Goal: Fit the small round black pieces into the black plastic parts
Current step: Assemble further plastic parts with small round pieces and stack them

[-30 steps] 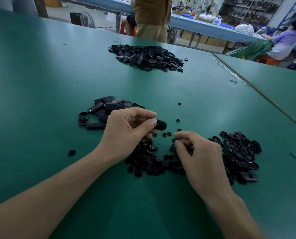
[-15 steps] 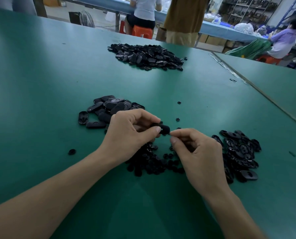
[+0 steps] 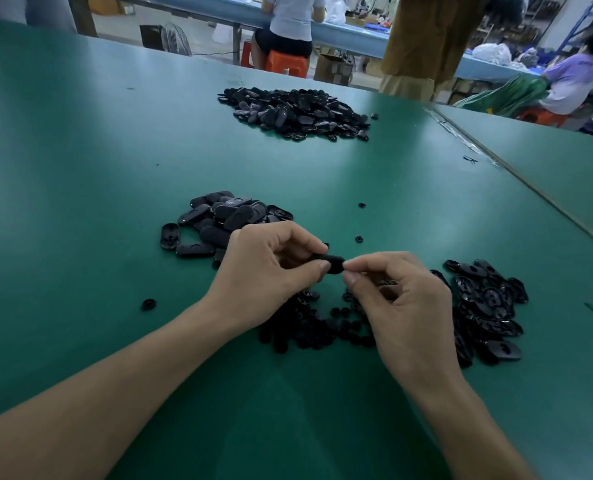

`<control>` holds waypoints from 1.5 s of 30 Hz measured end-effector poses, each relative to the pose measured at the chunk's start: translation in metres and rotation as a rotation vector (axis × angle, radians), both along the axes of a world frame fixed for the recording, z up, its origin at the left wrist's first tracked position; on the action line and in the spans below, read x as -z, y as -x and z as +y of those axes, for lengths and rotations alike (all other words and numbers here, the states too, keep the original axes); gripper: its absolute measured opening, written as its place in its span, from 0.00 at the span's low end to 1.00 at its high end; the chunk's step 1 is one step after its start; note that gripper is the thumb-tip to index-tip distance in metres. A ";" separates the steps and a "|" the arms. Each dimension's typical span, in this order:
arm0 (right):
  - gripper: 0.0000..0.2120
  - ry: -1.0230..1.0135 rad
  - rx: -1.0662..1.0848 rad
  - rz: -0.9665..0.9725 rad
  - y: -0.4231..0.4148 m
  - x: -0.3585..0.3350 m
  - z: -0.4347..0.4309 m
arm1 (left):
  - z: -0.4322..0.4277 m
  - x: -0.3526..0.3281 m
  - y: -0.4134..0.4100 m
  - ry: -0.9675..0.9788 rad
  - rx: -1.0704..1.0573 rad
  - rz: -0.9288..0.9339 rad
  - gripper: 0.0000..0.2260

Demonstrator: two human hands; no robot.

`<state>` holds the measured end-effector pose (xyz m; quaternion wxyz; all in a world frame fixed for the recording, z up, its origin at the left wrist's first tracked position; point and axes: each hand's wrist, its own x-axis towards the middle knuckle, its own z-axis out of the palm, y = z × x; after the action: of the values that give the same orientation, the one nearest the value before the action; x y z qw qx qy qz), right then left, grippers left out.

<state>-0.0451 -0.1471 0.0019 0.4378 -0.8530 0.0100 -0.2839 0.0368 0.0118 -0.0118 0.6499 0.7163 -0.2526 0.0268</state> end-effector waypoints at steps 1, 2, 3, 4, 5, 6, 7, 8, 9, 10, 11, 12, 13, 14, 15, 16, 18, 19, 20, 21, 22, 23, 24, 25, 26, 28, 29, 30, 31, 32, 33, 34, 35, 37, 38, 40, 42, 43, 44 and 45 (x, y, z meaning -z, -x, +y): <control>0.10 -0.028 -0.001 -0.005 0.000 -0.001 0.000 | -0.001 0.000 0.001 -0.009 0.003 -0.009 0.08; 0.09 -0.068 -0.009 0.001 0.000 -0.002 0.001 | -0.001 -0.001 0.002 -0.012 0.011 -0.012 0.08; 0.08 -0.111 -0.022 0.014 0.000 -0.002 0.001 | -0.001 -0.001 0.003 -0.007 0.023 -0.010 0.08; 0.08 -0.146 -0.037 0.027 0.000 -0.002 0.002 | -0.002 -0.002 0.004 0.001 0.036 -0.006 0.07; 0.08 -0.172 -0.047 0.038 0.000 -0.002 0.003 | -0.002 -0.002 0.004 0.009 0.047 -0.002 0.07; 0.08 -0.188 -0.054 0.048 0.000 -0.002 0.003 | -0.002 -0.002 0.005 0.014 0.056 0.001 0.06; 0.08 -0.195 -0.058 0.057 0.000 -0.002 0.004 | -0.002 -0.002 0.005 0.019 0.064 0.005 0.06; 0.08 -0.197 -0.058 0.063 0.000 -0.002 0.005 | -0.002 -0.002 0.006 0.024 0.072 0.009 0.06; 0.09 -0.196 -0.056 0.066 0.000 -0.002 0.006 | -0.002 -0.002 0.006 0.026 0.081 0.010 0.05; 0.09 -0.196 -0.052 0.069 0.000 -0.001 0.006 | -0.002 -0.002 0.006 0.023 0.089 0.008 0.05; 0.09 -0.200 -0.044 0.069 0.000 -0.001 0.006 | -0.002 -0.002 0.006 0.018 0.095 0.003 0.05; 0.09 -0.207 -0.034 0.068 0.000 -0.001 0.007 | -0.002 -0.002 0.006 0.013 0.100 -0.001 0.05; 0.08 -0.216 -0.027 0.066 0.000 -0.001 0.007 | -0.003 -0.002 0.007 0.010 0.104 -0.005 0.05; 0.08 -0.225 -0.024 0.065 0.000 -0.001 0.007 | -0.003 -0.002 0.007 0.006 0.105 -0.010 0.06; 0.08 -0.233 -0.026 0.065 0.000 -0.001 0.007 | -0.003 -0.002 0.007 0.002 0.104 -0.016 0.06; 0.08 -0.237 -0.030 0.068 0.000 0.000 0.008 | -0.002 -0.002 0.007 -0.003 0.101 -0.022 0.07; 0.08 -0.230 -0.038 0.074 0.001 0.000 0.009 | -0.002 -0.002 0.006 -0.003 0.096 -0.025 0.08; 0.08 -0.226 -0.040 0.075 0.000 0.001 0.010 | -0.002 -0.002 0.006 0.000 0.094 -0.022 0.09; 0.09 -0.227 -0.040 0.075 0.000 0.001 0.010 | -0.001 -0.002 0.005 0.001 0.093 -0.018 0.09; 0.09 -0.232 -0.038 0.076 0.000 0.002 0.010 | -0.001 -0.002 0.005 0.001 0.094 -0.014 0.09; 0.09 -0.237 -0.037 0.076 -0.001 0.003 0.010 | -0.001 -0.003 0.005 0.001 0.097 -0.011 0.09; 0.09 -0.239 -0.037 0.078 -0.002 0.003 0.010 | 0.000 -0.003 0.005 0.000 0.101 -0.006 0.09; 0.09 -0.236 -0.037 0.079 -0.002 0.004 0.010 | 0.000 -0.003 0.005 0.000 0.106 -0.001 0.09; 0.09 -0.227 -0.036 0.079 -0.002 0.004 0.010 | 0.000 -0.003 0.006 -0.001 0.110 0.004 0.09; 0.09 -0.216 -0.034 0.078 -0.002 0.005 0.010 | 0.000 -0.003 0.006 0.000 0.114 0.011 0.09; 0.09 -0.200 -0.030 0.079 -0.002 0.005 0.011 | -0.001 -0.004 0.006 0.003 0.120 0.024 0.08; 0.09 -0.198 -0.029 0.083 -0.002 0.005 0.011 | -0.001 -0.004 0.006 0.001 0.122 0.027 0.07; 0.09 -0.195 -0.028 0.086 -0.002 0.004 0.011 | -0.001 -0.004 0.006 -0.005 0.123 0.027 0.06; 0.09 -0.191 -0.028 0.088 -0.002 0.004 0.010 | -0.001 -0.004 0.006 -0.010 0.124 0.025 0.06; 0.09 -0.193 -0.029 0.087 -0.002 0.004 0.010 | -0.001 -0.003 0.005 -0.014 0.128 0.023 0.06; 0.09 -0.200 -0.031 0.086 -0.002 0.003 0.010 | -0.001 -0.003 0.005 -0.017 0.133 0.022 0.06; 0.09 -0.207 -0.037 0.085 -0.001 0.003 0.010 | -0.001 -0.003 0.005 -0.019 0.136 0.019 0.06; 0.10 -0.211 -0.047 0.085 -0.001 0.003 0.011 | -0.001 -0.003 0.004 -0.021 0.134 0.014 0.06; 0.11 -0.215 -0.069 0.094 -0.001 0.004 0.012 | 0.000 -0.003 0.002 -0.017 0.124 0.012 0.06; 0.12 -0.218 -0.080 0.102 -0.001 0.004 0.013 | 0.000 -0.003 0.002 -0.012 0.119 0.018 0.06; 0.13 -0.212 -0.102 0.108 -0.002 0.003 0.011 | 0.000 -0.003 0.001 -0.006 0.116 0.033 0.06; 0.13 -0.181 -0.114 0.100 -0.002 0.001 0.009 | -0.001 -0.003 0.003 -0.019 0.116 0.042 0.06; 0.13 -0.160 -0.108 0.093 -0.001 0.001 0.008 | -0.001 -0.003 0.003 -0.029 0.126 0.042 0.06; 0.14 -0.142 -0.095 0.084 -0.001 0.001 0.007 | -0.001 -0.004 0.004 -0.041 0.137 0.041 0.06; 0.14 -0.132 -0.079 0.077 -0.002 0.001 0.007 | -0.001 -0.004 0.005 -0.052 0.145 0.041 0.07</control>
<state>-0.0435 -0.1400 0.0007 0.5032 -0.8323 0.0117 -0.2323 0.0322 0.0106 -0.0075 0.6363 0.7132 -0.2909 -0.0416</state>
